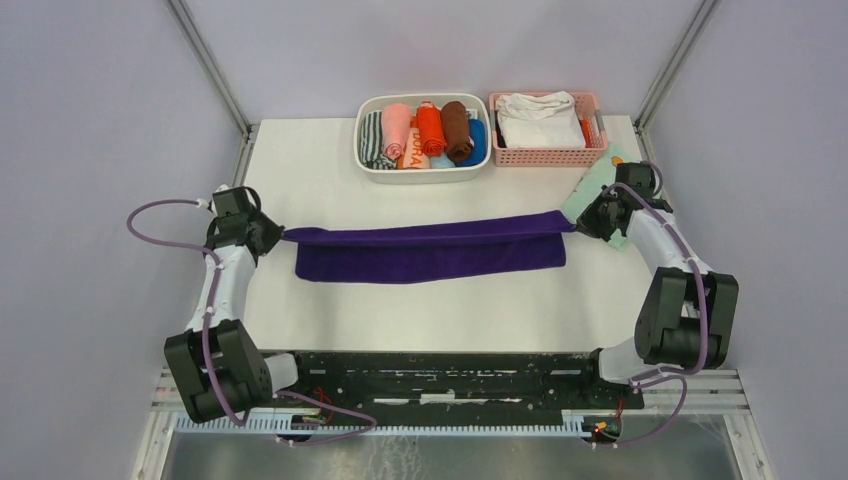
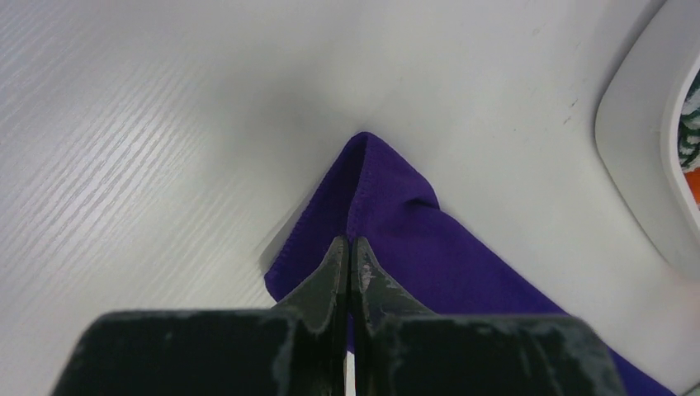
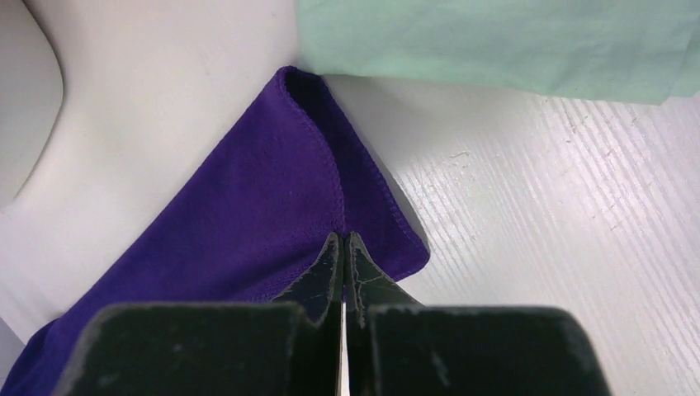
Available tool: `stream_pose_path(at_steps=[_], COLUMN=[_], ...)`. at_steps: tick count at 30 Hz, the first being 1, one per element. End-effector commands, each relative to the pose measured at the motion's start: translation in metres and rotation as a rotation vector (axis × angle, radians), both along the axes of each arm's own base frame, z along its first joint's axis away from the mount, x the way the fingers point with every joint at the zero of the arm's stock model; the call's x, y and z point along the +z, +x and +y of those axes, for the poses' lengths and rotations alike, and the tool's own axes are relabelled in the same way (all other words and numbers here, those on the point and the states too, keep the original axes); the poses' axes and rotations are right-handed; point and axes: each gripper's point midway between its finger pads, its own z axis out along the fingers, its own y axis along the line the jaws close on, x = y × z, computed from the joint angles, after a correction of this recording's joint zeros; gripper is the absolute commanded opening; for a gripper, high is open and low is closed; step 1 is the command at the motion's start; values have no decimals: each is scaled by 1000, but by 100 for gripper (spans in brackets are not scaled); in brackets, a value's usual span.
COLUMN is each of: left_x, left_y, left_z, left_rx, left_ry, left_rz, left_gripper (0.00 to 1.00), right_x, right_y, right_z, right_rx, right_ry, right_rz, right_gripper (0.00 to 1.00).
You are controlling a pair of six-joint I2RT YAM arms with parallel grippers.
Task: Roll the towels
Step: Fold the towel at the center of the board.
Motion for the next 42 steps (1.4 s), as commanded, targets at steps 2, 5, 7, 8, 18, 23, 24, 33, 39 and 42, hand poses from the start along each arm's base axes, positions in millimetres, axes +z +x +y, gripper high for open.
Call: stream_pose_path(at_steps=[2, 5, 7, 8, 18, 23, 24, 33, 39, 42], left_x=[39, 54, 66, 67, 90, 90, 87, 63, 46, 37], left_y=[34, 55, 68, 71, 93, 91, 89, 63, 33, 15], left_z=[6, 8, 9, 11, 25, 30, 30, 29, 32, 36], left_rx=[35, 30, 21, 27, 12, 15, 18, 61, 129, 172], left_ry=[-39, -54, -59, -56, 20, 52, 50, 42, 64, 86], left_rz=[-169, -214, -241, -244, -285, -263, -249, -190, -139, -113], left_gripper=[3, 3, 3, 3, 3, 4, 4, 4, 3, 3], right_x=[44, 65, 73, 74, 70, 76, 77, 53, 31, 22], right_y=[40, 67, 81, 87, 111, 116, 116, 91, 55, 32], right_z=[-13, -11, -10, -10, -11, -14, -14, -9, -7, -7], right_rx=[-50, -52, -41, -38, -9, -3, -1, -2, -25, -33], right_ry=[-5, 30, 44, 48, 59, 44, 41, 55, 53, 38], right_rz=[-162, -250, -269, -275, -301, -318, -319, -255, -161, -125], right_gripper=[0, 0, 0, 0, 0, 0, 0, 0, 0, 0])
